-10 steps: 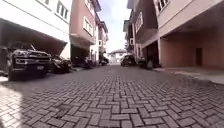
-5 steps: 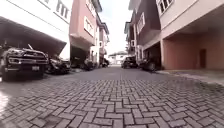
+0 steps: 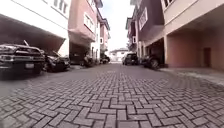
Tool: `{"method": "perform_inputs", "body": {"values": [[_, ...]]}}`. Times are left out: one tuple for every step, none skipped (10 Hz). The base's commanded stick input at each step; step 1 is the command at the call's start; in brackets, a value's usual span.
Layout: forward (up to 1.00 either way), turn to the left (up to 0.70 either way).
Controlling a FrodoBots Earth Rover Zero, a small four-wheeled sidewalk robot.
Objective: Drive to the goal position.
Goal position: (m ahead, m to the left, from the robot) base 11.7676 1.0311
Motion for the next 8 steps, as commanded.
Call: {"method": "perform_inputs", "body": {"values": [[0.69, 0.03], [0.69, 0.03], [0.69, 0.03], [0.69, 0.03], [0.69, 0.03], [0.69, 0.03], [0.69, 0.03], [0.69, 0.03]]}}
